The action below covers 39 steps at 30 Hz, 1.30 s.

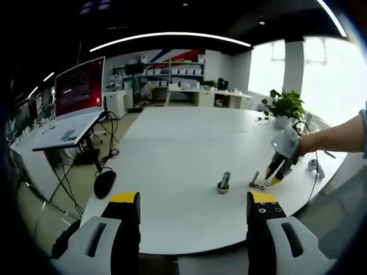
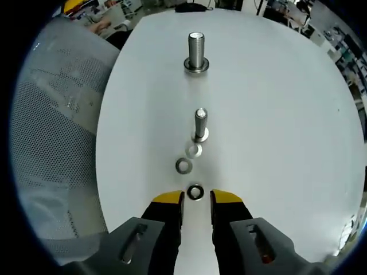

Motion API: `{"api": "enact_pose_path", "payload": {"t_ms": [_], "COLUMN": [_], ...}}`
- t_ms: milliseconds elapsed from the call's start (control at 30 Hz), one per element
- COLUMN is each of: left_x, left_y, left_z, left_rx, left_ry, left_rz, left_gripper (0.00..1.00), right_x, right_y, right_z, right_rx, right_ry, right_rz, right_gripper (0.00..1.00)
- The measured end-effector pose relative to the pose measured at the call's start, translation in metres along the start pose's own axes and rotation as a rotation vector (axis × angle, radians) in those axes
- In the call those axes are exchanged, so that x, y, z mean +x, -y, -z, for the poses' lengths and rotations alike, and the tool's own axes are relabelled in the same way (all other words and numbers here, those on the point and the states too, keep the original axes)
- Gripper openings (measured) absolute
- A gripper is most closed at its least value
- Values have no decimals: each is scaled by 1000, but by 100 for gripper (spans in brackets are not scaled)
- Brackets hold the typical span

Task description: Place the washer onto the threaded stud by aligning its center hole with the stud, sliding it down to the base, and recovering from edge contact or off-axis alignment until the washer reaches the visible bottom stop.

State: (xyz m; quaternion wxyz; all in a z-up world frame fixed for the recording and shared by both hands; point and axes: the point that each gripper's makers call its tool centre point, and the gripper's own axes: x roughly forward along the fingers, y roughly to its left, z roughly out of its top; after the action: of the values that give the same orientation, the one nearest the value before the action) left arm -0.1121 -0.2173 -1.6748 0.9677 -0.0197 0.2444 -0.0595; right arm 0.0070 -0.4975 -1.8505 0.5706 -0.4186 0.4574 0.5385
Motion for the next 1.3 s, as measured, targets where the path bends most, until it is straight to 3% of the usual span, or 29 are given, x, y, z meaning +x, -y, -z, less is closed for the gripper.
{"api": "enact_pose_path", "payload": {"t_ms": [700, 1300], "left_x": [0, 0], "left_y": [-1, 0], "left_z": [-1, -1], "left_rx": [-1, 2], "left_ry": [6, 1], "left_rz": [-4, -2], "left_gripper": [74, 74], "right_x": [5, -12], "right_y": [4, 2], "right_z": [2, -13], "right_rx": [-41, -14], "right_ry": [-38, 7], "right_rz": [29, 50], "right_gripper": [15, 14]}}
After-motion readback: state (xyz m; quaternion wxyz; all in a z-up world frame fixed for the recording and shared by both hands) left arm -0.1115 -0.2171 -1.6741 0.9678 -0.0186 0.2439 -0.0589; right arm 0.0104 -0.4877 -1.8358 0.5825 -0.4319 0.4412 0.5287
